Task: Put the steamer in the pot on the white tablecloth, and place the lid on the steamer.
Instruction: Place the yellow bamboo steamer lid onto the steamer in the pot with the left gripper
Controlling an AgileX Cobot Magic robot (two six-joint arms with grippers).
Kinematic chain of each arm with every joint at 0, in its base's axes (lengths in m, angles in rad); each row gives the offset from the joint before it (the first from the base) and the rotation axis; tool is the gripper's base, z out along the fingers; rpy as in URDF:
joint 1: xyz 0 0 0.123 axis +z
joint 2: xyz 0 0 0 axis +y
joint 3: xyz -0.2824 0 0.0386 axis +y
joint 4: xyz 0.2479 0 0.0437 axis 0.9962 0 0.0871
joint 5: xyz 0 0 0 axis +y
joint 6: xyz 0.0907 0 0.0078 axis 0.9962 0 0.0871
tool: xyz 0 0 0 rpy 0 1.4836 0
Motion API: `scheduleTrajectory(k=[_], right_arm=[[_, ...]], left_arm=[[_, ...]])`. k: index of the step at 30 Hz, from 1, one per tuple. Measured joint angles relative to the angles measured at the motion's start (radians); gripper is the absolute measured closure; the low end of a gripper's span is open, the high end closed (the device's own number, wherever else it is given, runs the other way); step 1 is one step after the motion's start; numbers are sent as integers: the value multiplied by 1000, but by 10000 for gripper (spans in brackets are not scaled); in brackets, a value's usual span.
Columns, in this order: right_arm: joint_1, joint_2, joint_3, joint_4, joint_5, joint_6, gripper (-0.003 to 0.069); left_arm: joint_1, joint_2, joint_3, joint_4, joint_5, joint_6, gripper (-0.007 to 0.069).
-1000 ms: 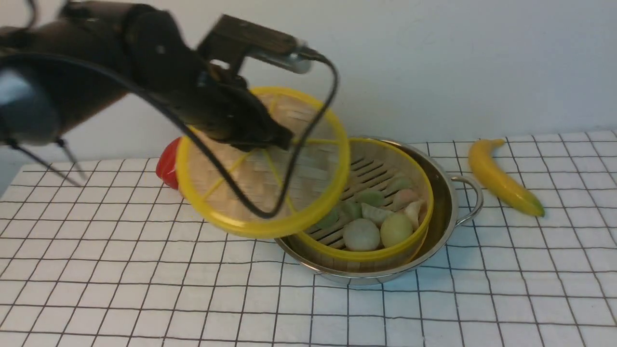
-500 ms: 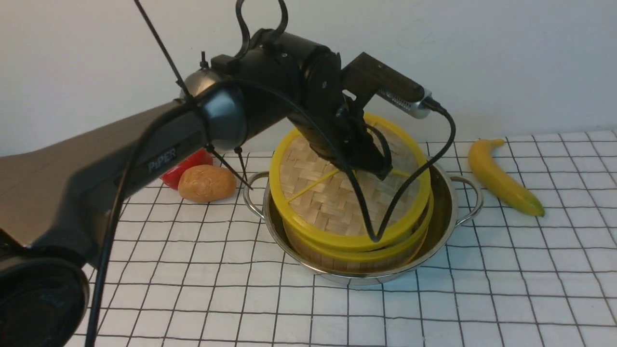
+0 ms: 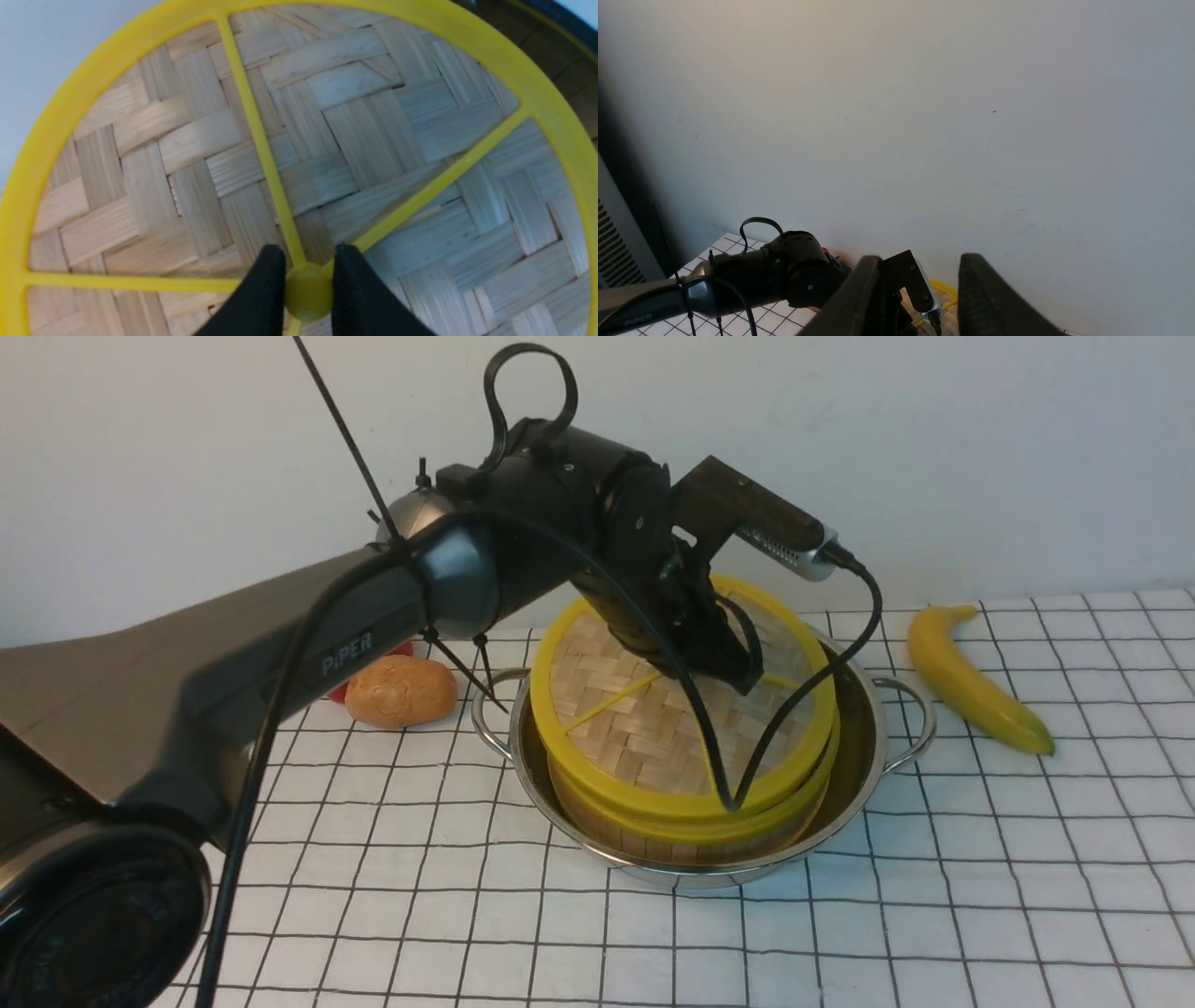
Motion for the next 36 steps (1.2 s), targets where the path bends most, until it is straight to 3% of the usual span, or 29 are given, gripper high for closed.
scheduleTrajectory(k=[36], right_arm=[[0,0,1,3,0,3,414]], left_arm=[[-3,10,-7,-21,58,0,508]])
